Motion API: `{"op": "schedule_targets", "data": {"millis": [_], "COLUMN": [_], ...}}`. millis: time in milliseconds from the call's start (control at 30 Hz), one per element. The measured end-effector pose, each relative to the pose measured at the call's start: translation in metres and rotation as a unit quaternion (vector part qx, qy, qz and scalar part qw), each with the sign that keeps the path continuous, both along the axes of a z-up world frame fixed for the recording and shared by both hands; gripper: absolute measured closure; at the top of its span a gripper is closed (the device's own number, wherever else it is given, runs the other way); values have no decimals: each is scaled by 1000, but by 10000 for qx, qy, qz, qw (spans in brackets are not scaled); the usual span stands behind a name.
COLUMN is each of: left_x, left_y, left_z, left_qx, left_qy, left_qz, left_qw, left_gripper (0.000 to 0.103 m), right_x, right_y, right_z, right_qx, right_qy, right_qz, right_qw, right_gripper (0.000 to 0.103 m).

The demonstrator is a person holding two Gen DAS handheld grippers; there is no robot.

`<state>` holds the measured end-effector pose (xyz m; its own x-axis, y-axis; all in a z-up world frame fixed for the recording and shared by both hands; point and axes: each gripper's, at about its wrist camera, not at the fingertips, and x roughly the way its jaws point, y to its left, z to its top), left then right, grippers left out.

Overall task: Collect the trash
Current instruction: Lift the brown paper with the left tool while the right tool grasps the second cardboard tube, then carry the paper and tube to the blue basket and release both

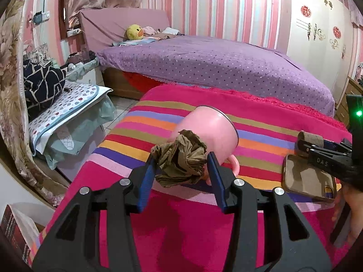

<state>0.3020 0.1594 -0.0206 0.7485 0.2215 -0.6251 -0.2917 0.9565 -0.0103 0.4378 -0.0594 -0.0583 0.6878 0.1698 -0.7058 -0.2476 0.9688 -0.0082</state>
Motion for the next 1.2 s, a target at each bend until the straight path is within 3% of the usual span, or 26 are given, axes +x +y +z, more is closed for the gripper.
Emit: {"op": "schedule_targets", "data": {"millis": [200, 500, 767, 900, 1200], "left_x": [-2, -18, -51, -71, -120], "left_y": [-17, -87, -150, -175, -220], "left_z": [6, 19, 26, 29, -2], "left_qx": [49, 165, 266, 281, 300], "left_qy": [-40, -197, -365, -417, -244], "left_qz": [-204, -844, -1358, -1439, -1566], "left_qw": [9998, 9961, 9897, 9883, 9869], "left_gripper": [59, 59, 59, 59, 59], "right_x": [-29, -117, -206, -238, -275], "right_y": [-31, -120, -209, -233, -263], "right_z": [24, 54, 62, 62, 48], "right_qx": [122, 74, 18, -59, -193], "right_qy": [-408, -840, -1035, -1143, -1195], "right_qz": [-14, -292, -840, -1013, -1037], "right_qw": [9991, 9960, 9911, 9883, 9872], "right_gripper": [51, 51, 51, 51, 51]}}
